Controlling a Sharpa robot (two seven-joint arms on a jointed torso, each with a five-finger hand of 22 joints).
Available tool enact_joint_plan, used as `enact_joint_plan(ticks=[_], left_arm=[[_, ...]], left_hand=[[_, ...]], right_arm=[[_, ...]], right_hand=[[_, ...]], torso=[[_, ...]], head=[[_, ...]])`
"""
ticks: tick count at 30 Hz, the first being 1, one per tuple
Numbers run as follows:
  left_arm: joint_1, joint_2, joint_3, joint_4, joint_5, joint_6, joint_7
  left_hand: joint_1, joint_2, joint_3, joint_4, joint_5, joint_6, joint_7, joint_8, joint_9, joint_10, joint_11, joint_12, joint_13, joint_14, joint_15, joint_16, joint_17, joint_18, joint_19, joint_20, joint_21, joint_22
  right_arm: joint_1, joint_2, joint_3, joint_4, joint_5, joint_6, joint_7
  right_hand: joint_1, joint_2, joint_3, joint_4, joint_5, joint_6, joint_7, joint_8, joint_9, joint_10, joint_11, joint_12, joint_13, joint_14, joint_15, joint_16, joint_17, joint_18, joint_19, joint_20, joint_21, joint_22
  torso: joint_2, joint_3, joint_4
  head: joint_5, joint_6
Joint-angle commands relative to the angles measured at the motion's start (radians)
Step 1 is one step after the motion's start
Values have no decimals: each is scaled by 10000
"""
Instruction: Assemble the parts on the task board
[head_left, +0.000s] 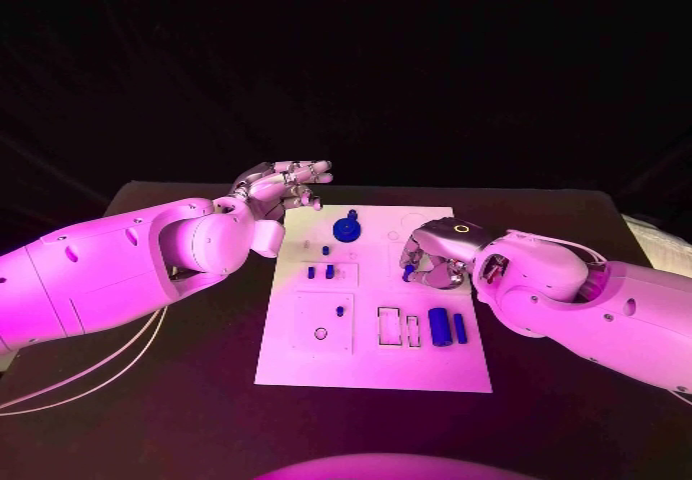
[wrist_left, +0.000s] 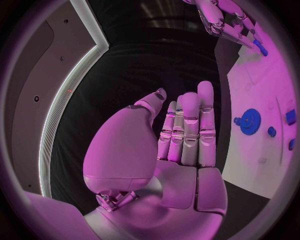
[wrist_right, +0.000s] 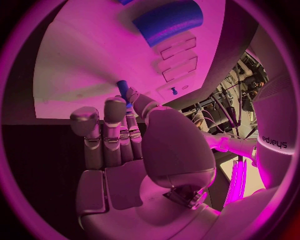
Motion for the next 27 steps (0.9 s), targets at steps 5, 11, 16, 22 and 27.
enact_joint_plan(ticks=[5, 11, 16, 22, 27], left_arm=[[3, 2, 7, -14, 29, 187, 12], [3, 8, 6, -37, 29, 193, 9], [0, 39, 6, -53, 29, 220, 6], [-6, 91, 6, -76, 29, 244, 6], [-9, 129, 6, -81, 29, 254, 2]], left_hand=[[15, 57, -52, 25, -5, -64, -25, 19, -7, -84, -2, 35, 11, -68, 10, -58, -9, 111, -1, 48, -62, -8], [25, 63, -56, 21, -3, -68, -25, 20, -7, -90, -2, 38, 12, -71, 10, -58, -12, 112, 0, 49, -68, -13], [25, 63, -56, 21, -3, -68, -25, 20, -7, -90, -2, 38, 12, -71, 10, -58, -12, 112, 0, 49, -68, -13], [31, 69, -61, 20, -2, -71, -24, 21, -6, -96, -1, 42, 13, -74, 10, -58, -14, 112, 0, 50, -73, -18], [31, 69, -61, 20, -2, -71, -24, 21, -6, -96, -1, 42, 13, -74, 10, -58, -14, 112, 0, 50, -73, -18]], right_arm=[[151, -442, 127, 629, 836, -1102, -6], [279, -530, 168, 1166, 1534, -993, 63], [223, -81, 162, 1287, 1816, -968, 179], [-67, 638, 131, 1320, 1704, -885, 417], [-395, 1256, 65, 1163, 1580, -667, 630]], right_hand=[[-68, 58, 46, 59, 44, 62, -5, 20, 64, 56, 29, -36, -10, 69, -22, 78, 16, -83, 61, -24, 74, 24], [-97, 31, 52, 76, 44, 46, -2, 5, 62, 47, 34, -79, -16, 68, -20, 116, 51, -85, 58, -25, 85, 33], [-129, 30, 71, 105, 45, 27, 5, -12, 58, 33, 44, -131, -22, 65, -14, 149, 76, -86, 52, -25, 94, 36], [-127, 37, 102, 111, 46, 4, 13, -31, 54, 16, 50, -176, -26, 62, -9, 172, 91, -84, 43, -23, 98, 31], [-122, 39, 124, 108, 46, -14, 23, -45, 51, 3, 58, -209, -28, 58, -5, 180, 92, -81, 31, -20, 95, 19]], torso=[[-15, -6, -2], [-6, -6, -11], [-8, -5, -4], [-4, -12, 13], [0, -23, 3]], head=[[9, -4], [38, 11], [82, 30], [153, 34], [217, 37]])
